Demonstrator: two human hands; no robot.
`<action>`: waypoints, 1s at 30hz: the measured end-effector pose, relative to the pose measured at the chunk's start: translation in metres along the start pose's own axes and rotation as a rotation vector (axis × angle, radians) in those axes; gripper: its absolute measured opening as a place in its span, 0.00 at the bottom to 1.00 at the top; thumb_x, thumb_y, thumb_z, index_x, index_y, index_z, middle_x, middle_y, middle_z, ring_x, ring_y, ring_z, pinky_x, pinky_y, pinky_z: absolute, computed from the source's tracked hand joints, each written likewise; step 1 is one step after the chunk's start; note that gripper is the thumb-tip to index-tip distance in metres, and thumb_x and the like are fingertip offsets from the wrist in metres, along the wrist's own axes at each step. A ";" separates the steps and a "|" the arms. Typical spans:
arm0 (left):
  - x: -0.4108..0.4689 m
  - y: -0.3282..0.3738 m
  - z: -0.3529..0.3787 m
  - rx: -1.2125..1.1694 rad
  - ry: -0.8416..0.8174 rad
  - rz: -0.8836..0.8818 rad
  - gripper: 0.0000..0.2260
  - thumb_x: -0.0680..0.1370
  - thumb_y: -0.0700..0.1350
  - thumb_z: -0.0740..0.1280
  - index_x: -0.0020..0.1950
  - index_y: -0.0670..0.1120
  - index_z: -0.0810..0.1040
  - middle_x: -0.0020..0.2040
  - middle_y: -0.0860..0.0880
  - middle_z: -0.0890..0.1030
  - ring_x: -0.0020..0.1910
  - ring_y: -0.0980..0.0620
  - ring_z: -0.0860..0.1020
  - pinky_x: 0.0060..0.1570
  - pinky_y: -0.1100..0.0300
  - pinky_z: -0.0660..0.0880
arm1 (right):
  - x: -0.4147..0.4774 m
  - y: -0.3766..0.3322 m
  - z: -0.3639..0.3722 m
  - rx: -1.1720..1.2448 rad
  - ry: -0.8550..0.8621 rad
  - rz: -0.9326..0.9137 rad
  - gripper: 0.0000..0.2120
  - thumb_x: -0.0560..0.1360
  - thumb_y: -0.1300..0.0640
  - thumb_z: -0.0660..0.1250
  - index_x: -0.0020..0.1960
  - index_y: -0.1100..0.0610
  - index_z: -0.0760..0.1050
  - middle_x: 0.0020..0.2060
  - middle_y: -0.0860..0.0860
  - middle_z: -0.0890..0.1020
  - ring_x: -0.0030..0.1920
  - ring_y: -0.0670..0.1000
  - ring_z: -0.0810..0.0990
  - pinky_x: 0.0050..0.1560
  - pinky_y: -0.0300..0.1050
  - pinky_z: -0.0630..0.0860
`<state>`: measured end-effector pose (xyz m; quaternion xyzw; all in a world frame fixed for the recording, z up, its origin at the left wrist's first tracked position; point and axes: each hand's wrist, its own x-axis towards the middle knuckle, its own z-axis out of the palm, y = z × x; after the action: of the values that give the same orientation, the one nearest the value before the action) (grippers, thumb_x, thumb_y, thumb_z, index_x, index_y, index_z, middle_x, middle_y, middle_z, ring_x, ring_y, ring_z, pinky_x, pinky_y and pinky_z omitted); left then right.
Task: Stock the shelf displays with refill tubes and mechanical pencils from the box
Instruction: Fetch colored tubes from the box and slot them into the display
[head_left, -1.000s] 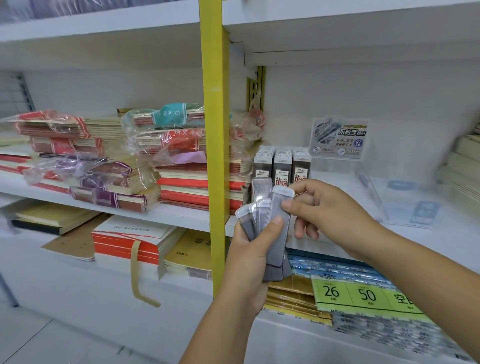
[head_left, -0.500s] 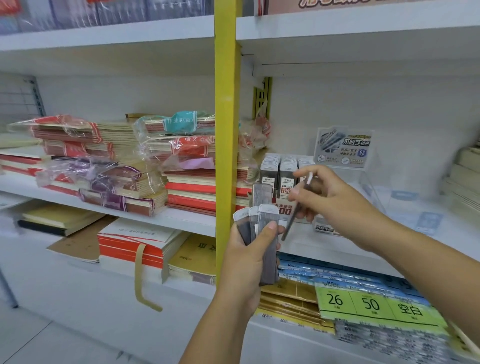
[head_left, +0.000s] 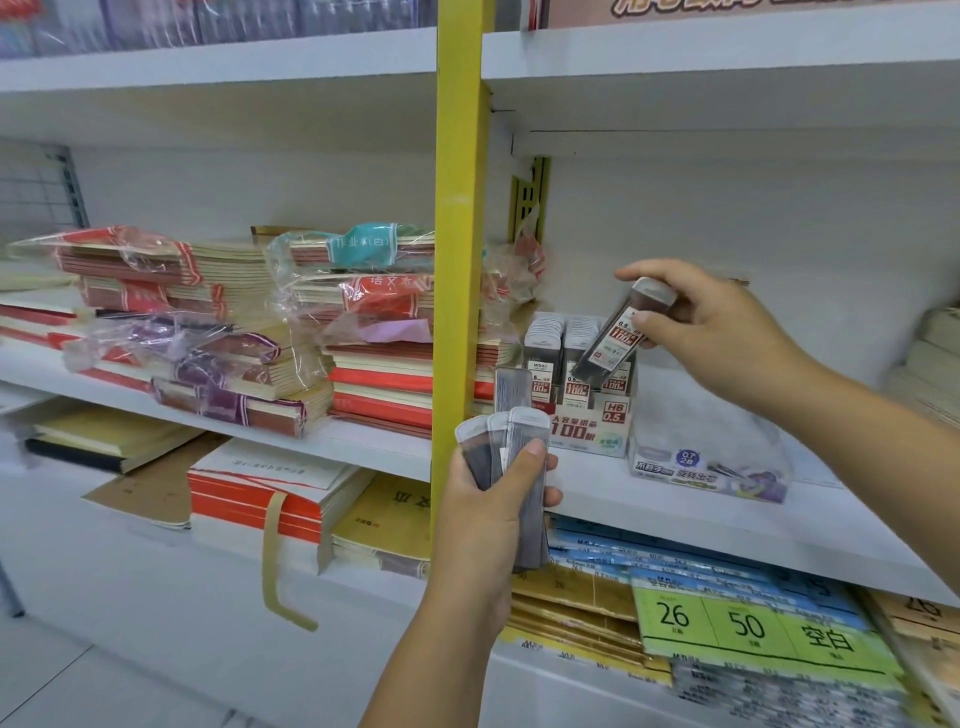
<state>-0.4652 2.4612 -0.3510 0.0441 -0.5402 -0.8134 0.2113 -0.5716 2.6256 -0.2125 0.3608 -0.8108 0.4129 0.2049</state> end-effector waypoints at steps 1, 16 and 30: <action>0.001 0.000 0.000 -0.003 0.003 0.001 0.09 0.76 0.51 0.73 0.54 0.58 0.79 0.46 0.51 0.86 0.38 0.54 0.84 0.42 0.55 0.81 | 0.000 0.001 0.005 -0.015 -0.008 -0.001 0.20 0.76 0.61 0.67 0.57 0.35 0.74 0.50 0.42 0.81 0.50 0.45 0.82 0.53 0.50 0.80; 0.001 0.002 -0.003 0.026 0.039 -0.037 0.24 0.61 0.59 0.78 0.56 0.58 0.79 0.47 0.53 0.87 0.41 0.52 0.86 0.38 0.58 0.80 | -0.005 0.022 0.042 -0.620 0.020 -0.129 0.21 0.75 0.52 0.69 0.67 0.49 0.74 0.50 0.50 0.72 0.54 0.49 0.68 0.50 0.46 0.70; -0.017 0.006 0.002 0.095 -0.141 -0.055 0.27 0.63 0.58 0.78 0.60 0.53 0.78 0.50 0.47 0.86 0.40 0.52 0.84 0.38 0.56 0.79 | -0.068 -0.011 0.046 0.314 -0.258 0.213 0.04 0.73 0.56 0.72 0.44 0.47 0.83 0.32 0.40 0.83 0.30 0.40 0.77 0.30 0.30 0.70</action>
<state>-0.4489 2.4675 -0.3476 0.0117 -0.5904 -0.7933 0.1480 -0.5200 2.6119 -0.2765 0.3507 -0.7895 0.5037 -0.0040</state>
